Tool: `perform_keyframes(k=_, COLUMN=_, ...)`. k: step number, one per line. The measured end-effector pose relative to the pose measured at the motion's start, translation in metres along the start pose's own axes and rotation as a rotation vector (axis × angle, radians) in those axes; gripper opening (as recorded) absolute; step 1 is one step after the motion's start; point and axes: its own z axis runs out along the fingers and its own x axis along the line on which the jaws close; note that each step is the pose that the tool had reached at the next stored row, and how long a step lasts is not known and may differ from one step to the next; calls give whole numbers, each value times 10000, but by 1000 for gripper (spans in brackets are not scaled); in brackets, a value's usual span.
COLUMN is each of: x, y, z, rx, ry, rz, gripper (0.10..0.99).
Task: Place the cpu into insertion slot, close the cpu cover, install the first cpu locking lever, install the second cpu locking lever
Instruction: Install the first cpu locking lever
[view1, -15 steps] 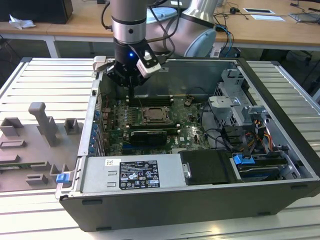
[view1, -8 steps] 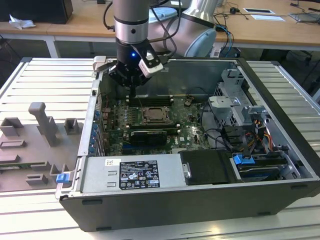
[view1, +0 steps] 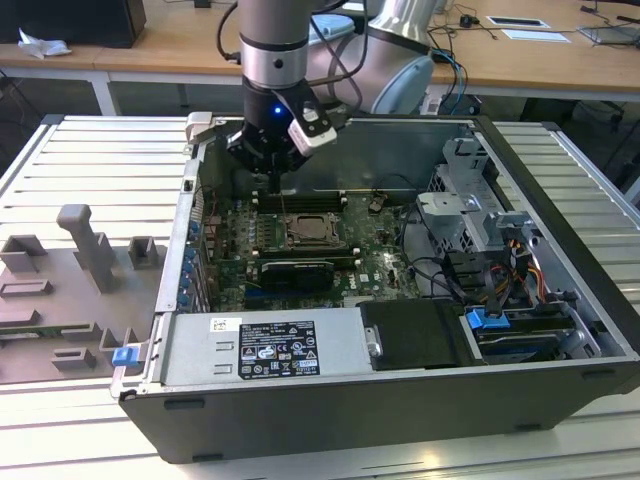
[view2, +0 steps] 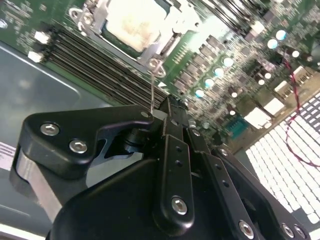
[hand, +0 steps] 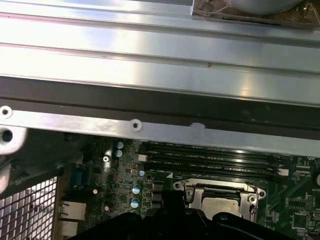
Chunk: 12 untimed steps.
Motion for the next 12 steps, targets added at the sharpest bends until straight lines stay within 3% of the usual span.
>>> perform_keyframes(k=10, x=-310, y=-31, z=24, rx=-39, ry=-6, rz=30, gripper=106)
perform_keyframes(k=11, x=-335, y=-34, z=33, rx=-178, ry=-17, rz=47, gripper=106)
perform_keyframes(k=12, x=-343, y=-35, z=39, rx=-385, ry=-38, rz=61, gripper=106)
